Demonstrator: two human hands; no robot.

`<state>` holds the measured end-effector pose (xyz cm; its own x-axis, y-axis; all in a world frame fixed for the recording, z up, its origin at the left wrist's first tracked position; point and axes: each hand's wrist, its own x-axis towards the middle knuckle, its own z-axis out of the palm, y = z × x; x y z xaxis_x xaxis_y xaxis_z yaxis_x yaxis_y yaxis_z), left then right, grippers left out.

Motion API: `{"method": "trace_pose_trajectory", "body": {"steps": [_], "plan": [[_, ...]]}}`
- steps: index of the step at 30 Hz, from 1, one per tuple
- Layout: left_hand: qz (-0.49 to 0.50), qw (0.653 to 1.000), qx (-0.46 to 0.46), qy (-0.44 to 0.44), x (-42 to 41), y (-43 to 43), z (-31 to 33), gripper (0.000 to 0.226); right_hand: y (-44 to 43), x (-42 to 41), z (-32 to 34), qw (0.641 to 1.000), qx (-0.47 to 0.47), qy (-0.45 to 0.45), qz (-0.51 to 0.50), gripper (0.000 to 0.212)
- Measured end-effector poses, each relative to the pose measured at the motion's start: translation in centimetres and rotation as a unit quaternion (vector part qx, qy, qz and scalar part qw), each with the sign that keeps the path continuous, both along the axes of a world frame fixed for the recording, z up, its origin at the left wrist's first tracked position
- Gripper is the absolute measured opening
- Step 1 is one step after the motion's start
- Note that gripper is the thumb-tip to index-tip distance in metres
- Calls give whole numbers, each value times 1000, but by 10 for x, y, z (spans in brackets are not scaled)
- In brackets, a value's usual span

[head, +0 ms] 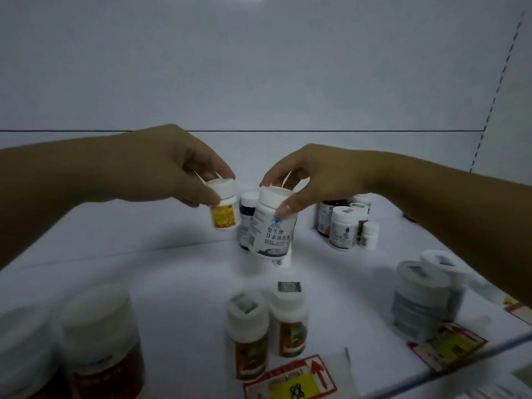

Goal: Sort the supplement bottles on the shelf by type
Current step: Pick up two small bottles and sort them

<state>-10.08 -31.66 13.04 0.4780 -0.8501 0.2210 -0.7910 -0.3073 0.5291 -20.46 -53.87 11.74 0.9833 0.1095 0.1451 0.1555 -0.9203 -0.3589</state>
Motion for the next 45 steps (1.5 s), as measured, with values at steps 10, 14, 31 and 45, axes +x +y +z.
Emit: {"method": "trace_pose_trajectory", "body": {"steps": [10,14,31,45], "plan": [[-8,999,49,21,-84,-125,-16,40,-122,-84,-5,997,29,-28,64,56],[18,998,68,1,-103,-151,-24,34,-152,-91,-18,995,27,-23,95,55],[49,995,83,-6,-102,-139,-33,31,-143,-34,-81,984,23,131,117,43],[50,997,-60,10,-168,-238,-17,43,-203,-144,-34,973,175,-128,79,40]]}}
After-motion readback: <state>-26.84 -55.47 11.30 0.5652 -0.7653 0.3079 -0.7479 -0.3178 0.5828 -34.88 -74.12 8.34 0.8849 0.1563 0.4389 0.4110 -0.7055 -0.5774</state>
